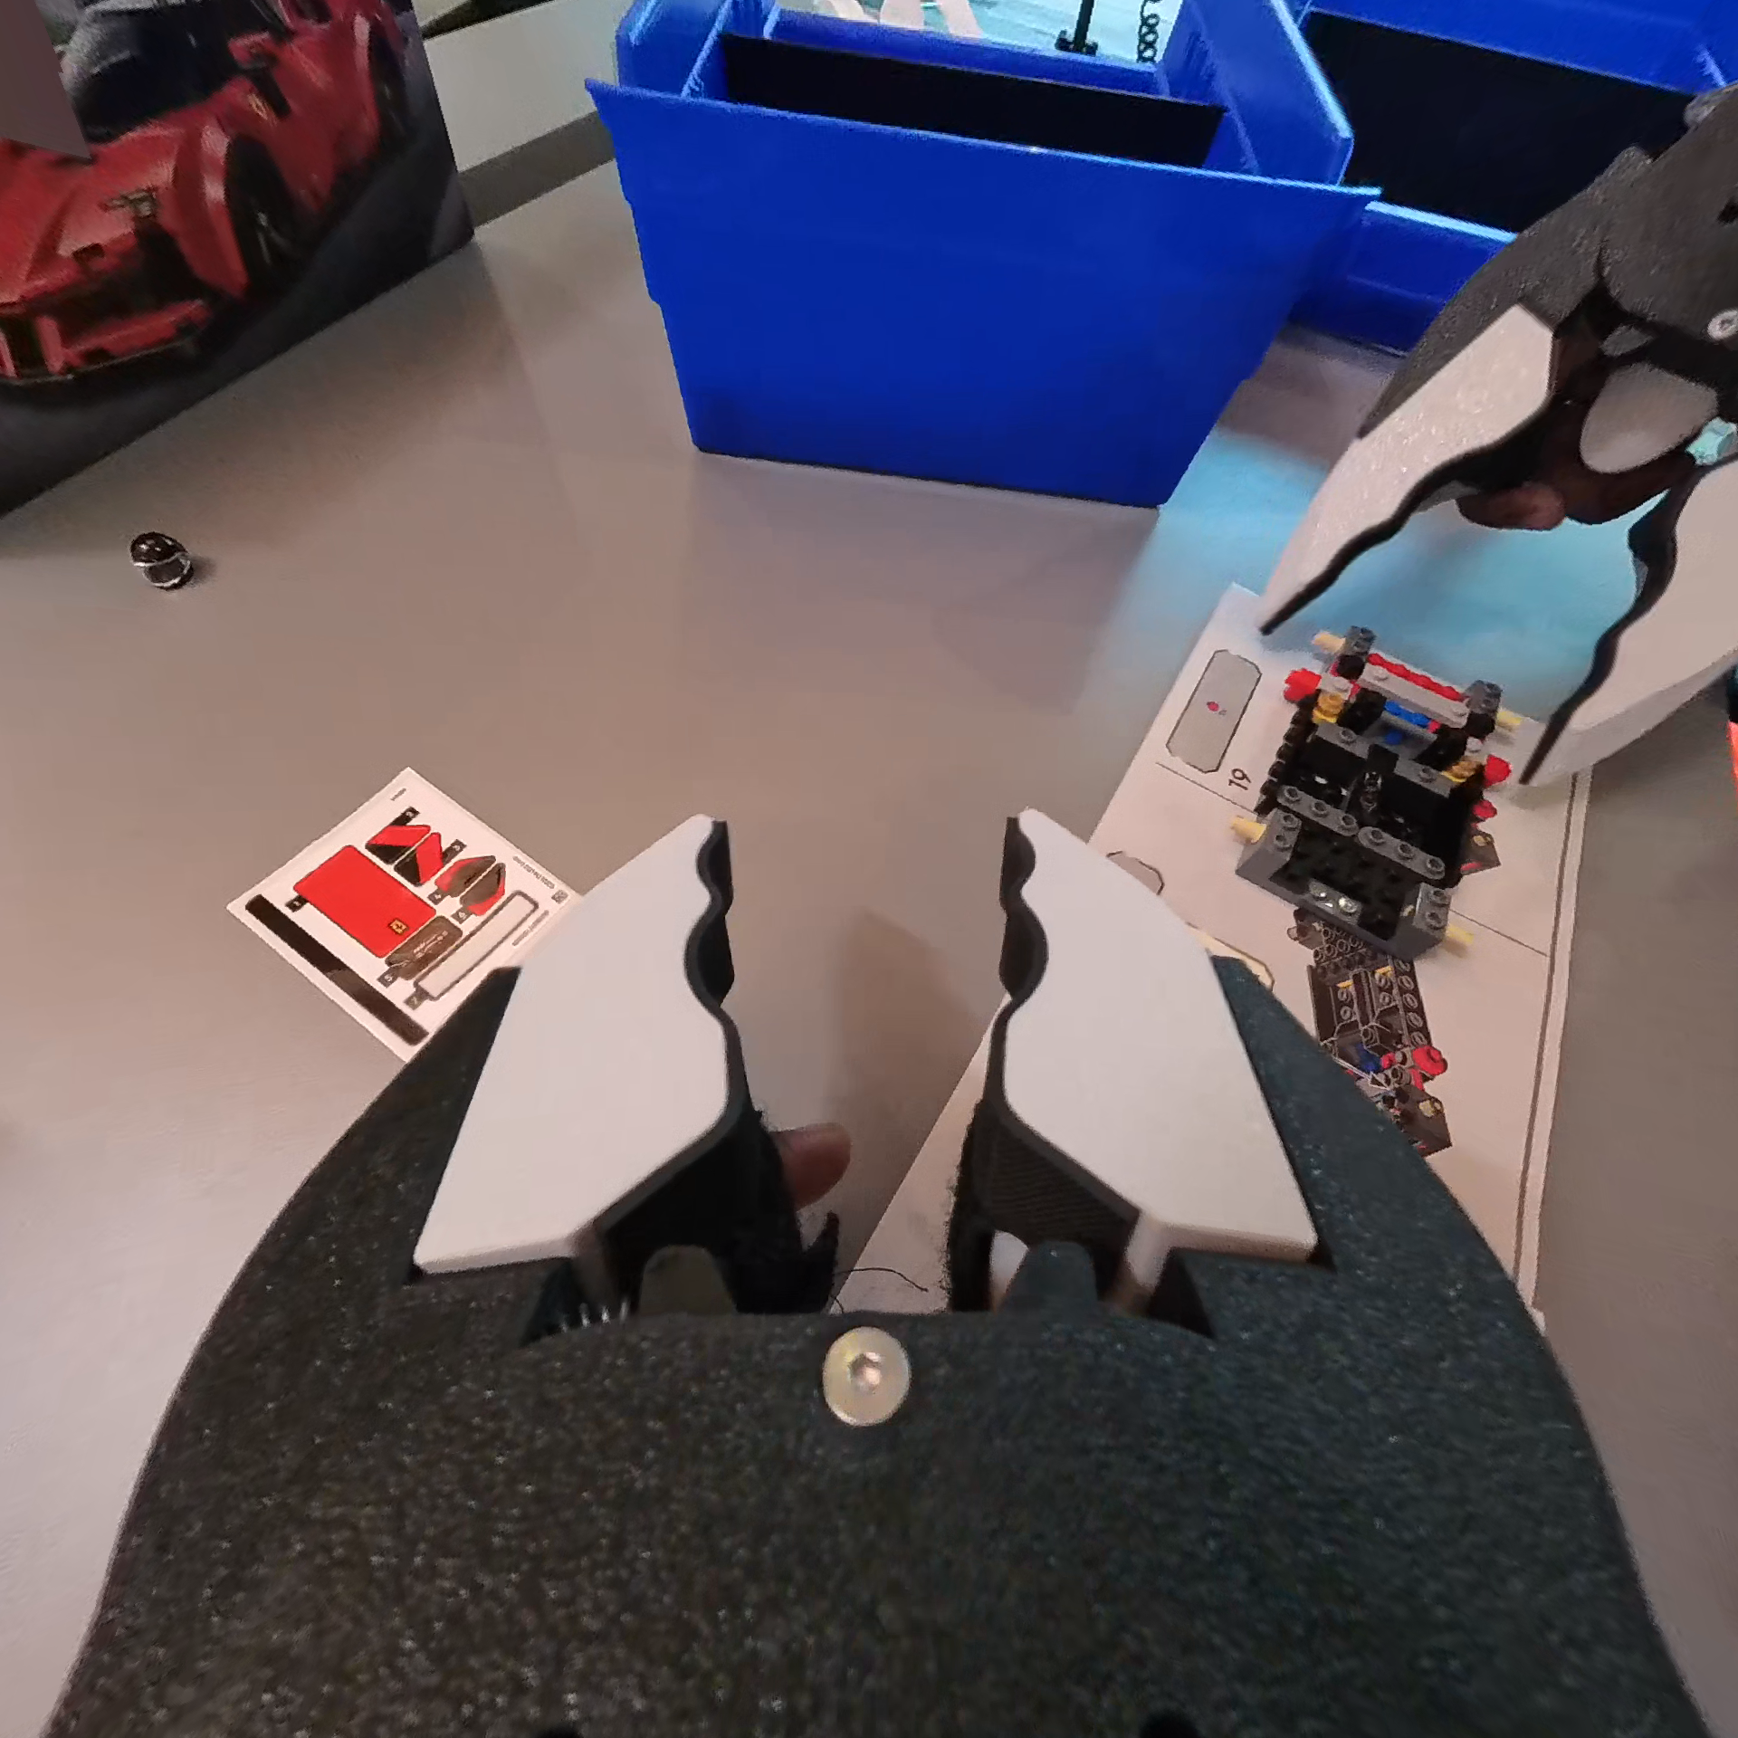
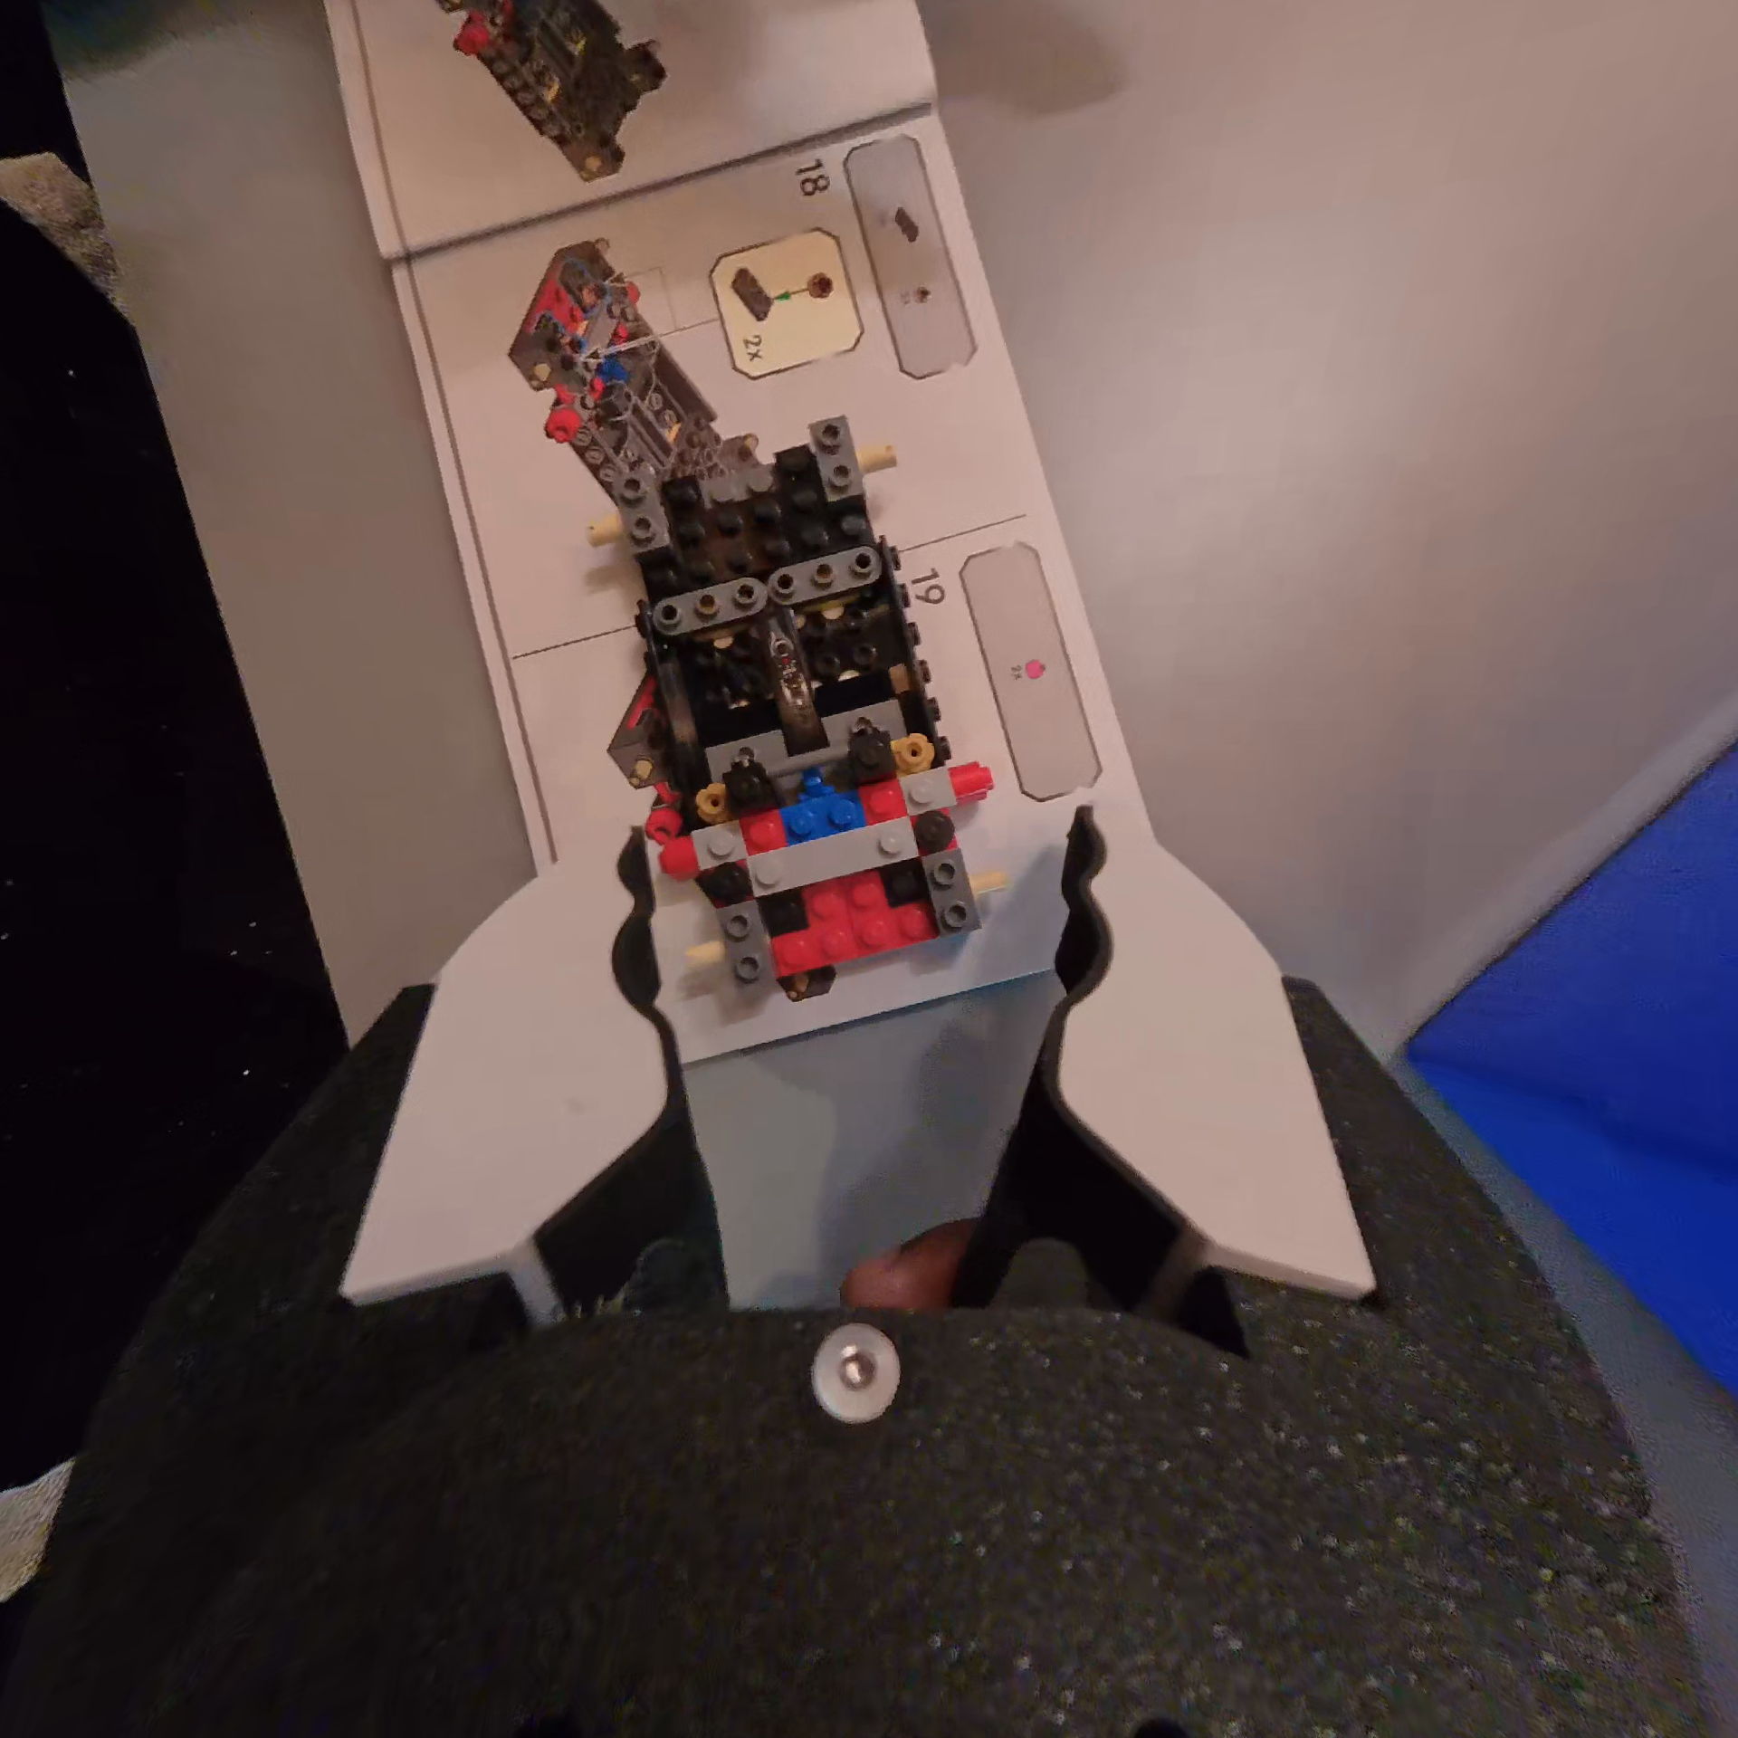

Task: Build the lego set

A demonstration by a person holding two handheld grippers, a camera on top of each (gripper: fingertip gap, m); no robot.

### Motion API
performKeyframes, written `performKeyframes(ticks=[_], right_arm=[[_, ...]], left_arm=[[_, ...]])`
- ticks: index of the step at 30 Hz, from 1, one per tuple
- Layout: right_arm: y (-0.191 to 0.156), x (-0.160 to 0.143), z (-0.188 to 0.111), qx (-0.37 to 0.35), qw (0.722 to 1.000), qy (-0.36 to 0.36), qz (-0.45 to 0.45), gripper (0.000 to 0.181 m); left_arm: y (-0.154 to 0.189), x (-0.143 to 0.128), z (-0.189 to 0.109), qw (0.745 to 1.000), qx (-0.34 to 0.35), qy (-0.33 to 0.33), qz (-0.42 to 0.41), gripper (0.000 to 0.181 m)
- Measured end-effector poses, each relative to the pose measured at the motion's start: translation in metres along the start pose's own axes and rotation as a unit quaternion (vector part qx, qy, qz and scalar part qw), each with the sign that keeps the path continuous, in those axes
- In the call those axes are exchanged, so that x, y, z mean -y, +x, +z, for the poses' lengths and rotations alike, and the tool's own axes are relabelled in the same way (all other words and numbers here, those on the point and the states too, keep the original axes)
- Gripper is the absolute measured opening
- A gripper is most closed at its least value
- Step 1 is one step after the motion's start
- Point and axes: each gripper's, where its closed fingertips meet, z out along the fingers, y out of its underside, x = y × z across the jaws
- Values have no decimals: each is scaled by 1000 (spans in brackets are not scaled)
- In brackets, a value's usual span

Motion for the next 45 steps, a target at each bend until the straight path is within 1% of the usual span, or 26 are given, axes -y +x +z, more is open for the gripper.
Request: performKeyframes(ticks=[7,12,20,24,26,36,38,40,42,44,45], right_arm=[[-4,-8,0,2,999,-21,-27,77],[-3,-9,1,3,999,-25,-25,74],[-3,-10,1,-2,999,-29,-28,73],[11,-15,-6,-37,998,-37,-17,71],[19,-17,-9,-55,998,-35,-10,67],[29,-23,-13,-57,998,-24,19,60],[29,-25,-13,-54,998,-25,30,59],[28,-28,-15,-51,997,-37,40,55],[23,-31,-18,-38,997,-51,52,52],[18,-33,-20,-28,995,-63,77,53],[16,-33,-21,-24,993,-64,92,57]], left_arm=[[-9,0,-1,999,38,-1,26,50],[-12,3,-4,999,44,10,22,47],[-11,3,-4,999,45,8,26,46],[-12,3,-4,999,46,8,27,46],[-12,2,-3,999,47,4,28,46],[-12,1,-3,998,47,4,30,45],[-8,2,-2,999,37,4,33,45],[1,4,-2,999,12,12,45,33],[18,5,0,997,-32,17,68,26],[36,2,3,993,-74,8,90,26],[42,0,5,991,-85,-1,100,26]])
